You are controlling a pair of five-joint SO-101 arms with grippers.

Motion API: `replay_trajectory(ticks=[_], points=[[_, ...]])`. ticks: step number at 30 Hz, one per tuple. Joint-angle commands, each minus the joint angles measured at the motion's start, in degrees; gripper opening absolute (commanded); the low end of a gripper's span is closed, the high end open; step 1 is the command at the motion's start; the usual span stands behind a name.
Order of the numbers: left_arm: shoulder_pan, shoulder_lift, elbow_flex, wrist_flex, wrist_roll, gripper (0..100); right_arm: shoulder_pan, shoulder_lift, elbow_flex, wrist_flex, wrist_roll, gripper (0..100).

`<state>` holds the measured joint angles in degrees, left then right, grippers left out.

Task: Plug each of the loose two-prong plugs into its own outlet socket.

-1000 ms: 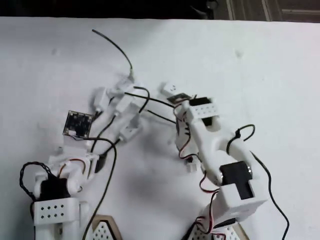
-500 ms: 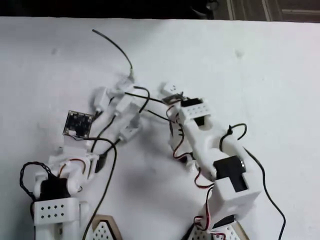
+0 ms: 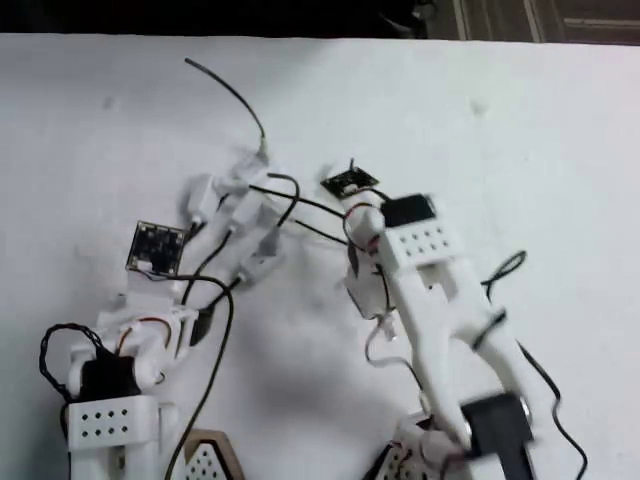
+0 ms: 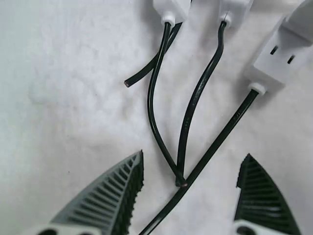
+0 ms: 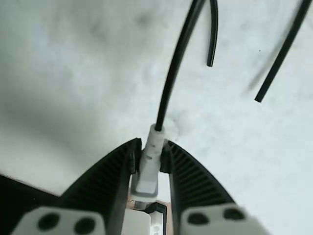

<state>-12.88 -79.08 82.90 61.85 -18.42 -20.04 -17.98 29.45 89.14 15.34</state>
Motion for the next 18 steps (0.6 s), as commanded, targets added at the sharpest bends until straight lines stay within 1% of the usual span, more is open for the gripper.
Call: replay_trajectory(ticks=[1,6,10,12,15,18], points=[[-0.13,-0.75,-0.53,-0.18,0.44,31,-0.66,-13.23,3.52,1.19,2.11,1.8],[-0.04,-0.84,-2.46,-2.99,0.88,31,-1.36,-30.2,5.63,2.68,2.46,1.7],[-0.04,-0.84,-6.86,-3.25,0.97,31,-7.25,-38.81,3.78,6.11,2.55,1.7],[0.13,-0.84,-9.32,-3.08,2.46,31,-9.36,-40.84,3.16,6.55,2.11,1.7],[3.3,-0.84,-12.04,-2.9,5.45,31,-11.03,-42.33,2.81,6.2,2.02,1.7],[9.63,-0.84,-13.54,-2.9,7.12,31,-14.46,-43.12,2.55,6.11,1.93,1.8]])
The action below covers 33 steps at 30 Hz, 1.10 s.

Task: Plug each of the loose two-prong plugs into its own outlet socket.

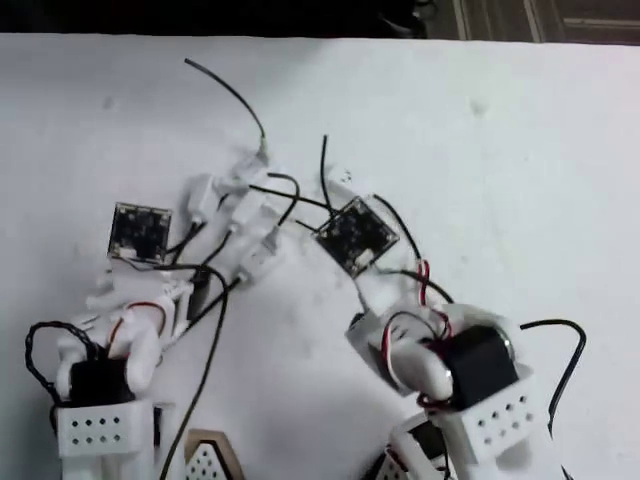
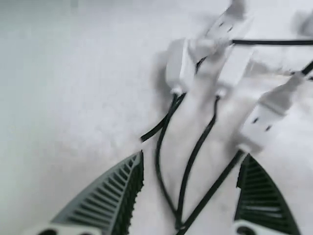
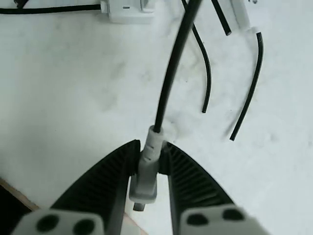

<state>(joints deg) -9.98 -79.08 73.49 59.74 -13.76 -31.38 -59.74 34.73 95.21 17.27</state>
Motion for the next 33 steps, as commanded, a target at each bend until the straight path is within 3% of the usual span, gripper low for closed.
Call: replay_trajectory(ticks=[1,10,20,33], points=[[9.01,-0.84,-4.66,-0.79,3.52,31,-4.62,-1.71,-3.08,0.13,0.0,1.8],[27.91,-0.84,-14.07,1.58,10.37,25,-15.6,-3.82,-4.75,-0.04,-4.75,1.8],[46.29,-0.84,-26.37,16.09,10.02,25,-15.87,-3.74,-4.31,-0.04,-4.75,1.8],[48.75,-0.84,-27.6,16.79,7.47,25,-15.87,-4.26,-1.23,-0.04,-4.4,1.8]])
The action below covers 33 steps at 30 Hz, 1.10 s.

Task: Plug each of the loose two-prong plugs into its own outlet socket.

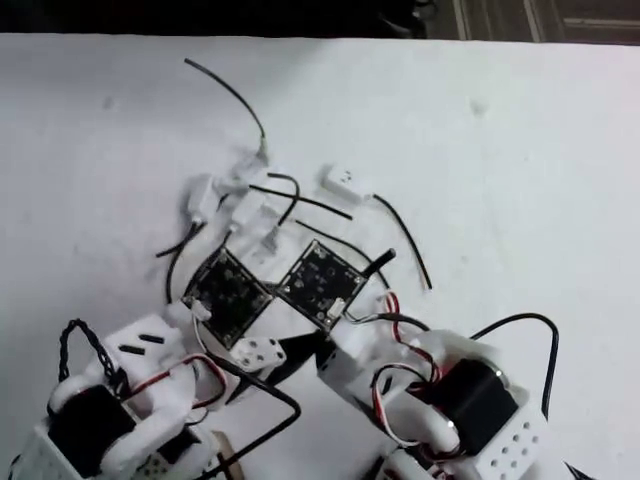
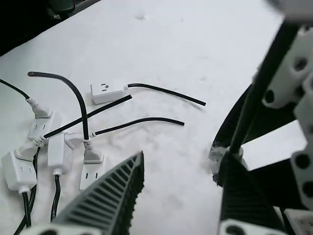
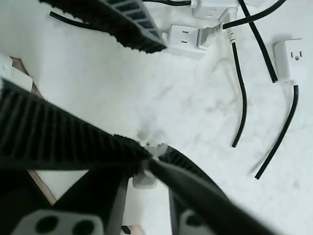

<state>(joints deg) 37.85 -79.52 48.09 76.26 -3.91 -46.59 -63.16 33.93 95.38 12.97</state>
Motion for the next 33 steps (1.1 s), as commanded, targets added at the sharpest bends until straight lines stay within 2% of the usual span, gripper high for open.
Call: replay_trajectory(ticks=[1,3,6,11,16,21,24,33], points=[[0.57,-0.4,-2.2,0.18,-3.08,25,-0.66,-0.84,-0.44,-0.22,-0.09,1.8],[0.13,-0.4,-2.2,0.18,-3.87,25,-0.57,-0.92,-0.62,0.04,-0.09,1.8],[-4.7,-0.4,-2.11,-0.53,-3.87,25,2.59,-0.92,-3.25,1.63,0.0,1.8],[-17.71,0.04,-0.97,-6.95,-3.43,25,16.22,-0.84,-7.65,2.59,0.09,1.8],[-23.52,2.51,2.64,-12.75,-3.52,25,25.36,-0.31,-5.1,2.24,5.45,1.8],[-23.96,20.44,-2.81,-15.91,-3.87,25,29.23,-0.4,-1.85,1.27,6.42,1.8],[-23.87,34.07,-12.04,-15.74,-4.13,25,30.99,-0.48,-0.62,0.22,6.07,1.8],[-23.69,67.82,-40.7,-16.18,-13.45,25,38.46,-0.4,-0.44,0.4,6.42,1.8]])
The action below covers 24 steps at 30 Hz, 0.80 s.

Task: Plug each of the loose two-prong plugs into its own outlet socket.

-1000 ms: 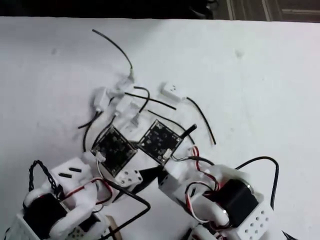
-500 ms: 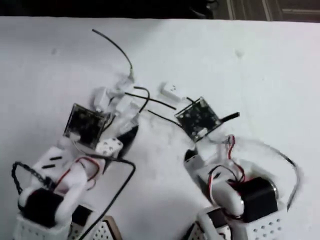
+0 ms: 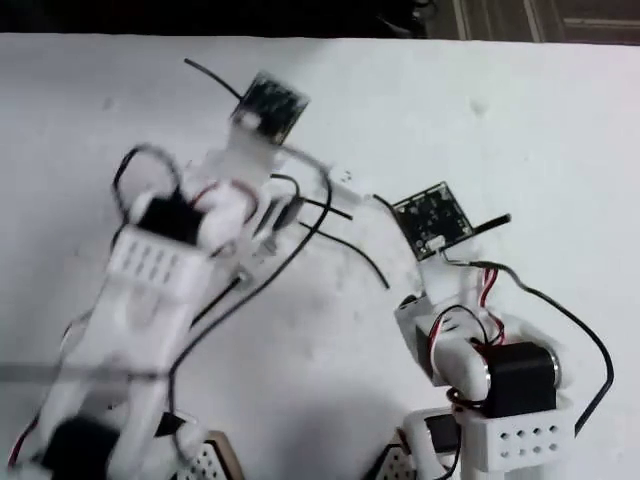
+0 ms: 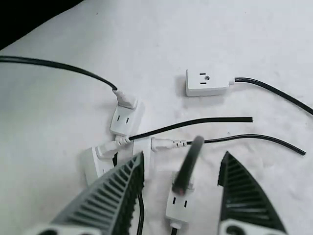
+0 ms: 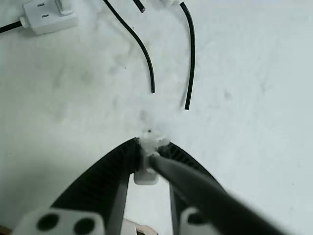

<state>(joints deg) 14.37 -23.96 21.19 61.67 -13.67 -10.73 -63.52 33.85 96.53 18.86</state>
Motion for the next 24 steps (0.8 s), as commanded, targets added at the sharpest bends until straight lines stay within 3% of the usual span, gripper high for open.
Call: replay_trajectory(ticks=[1,5,13,24], points=[[-0.31,15.25,-17.14,-1.58,-5.1,26,3.56,-0.13,-0.35,-0.66,0.53,1.8],[-0.4,26.15,-29.27,-1.58,-7.82,32,7.34,-0.4,-0.35,-0.66,0.53,1.8],[0.13,47.43,-53.45,-1.05,-10.9,32,10.77,-0.48,-0.26,-0.92,0.62,1.8],[2.86,79.52,-87.21,12.04,-23.91,33,10.77,-0.48,1.93,-1.8,0.62,1.8]])
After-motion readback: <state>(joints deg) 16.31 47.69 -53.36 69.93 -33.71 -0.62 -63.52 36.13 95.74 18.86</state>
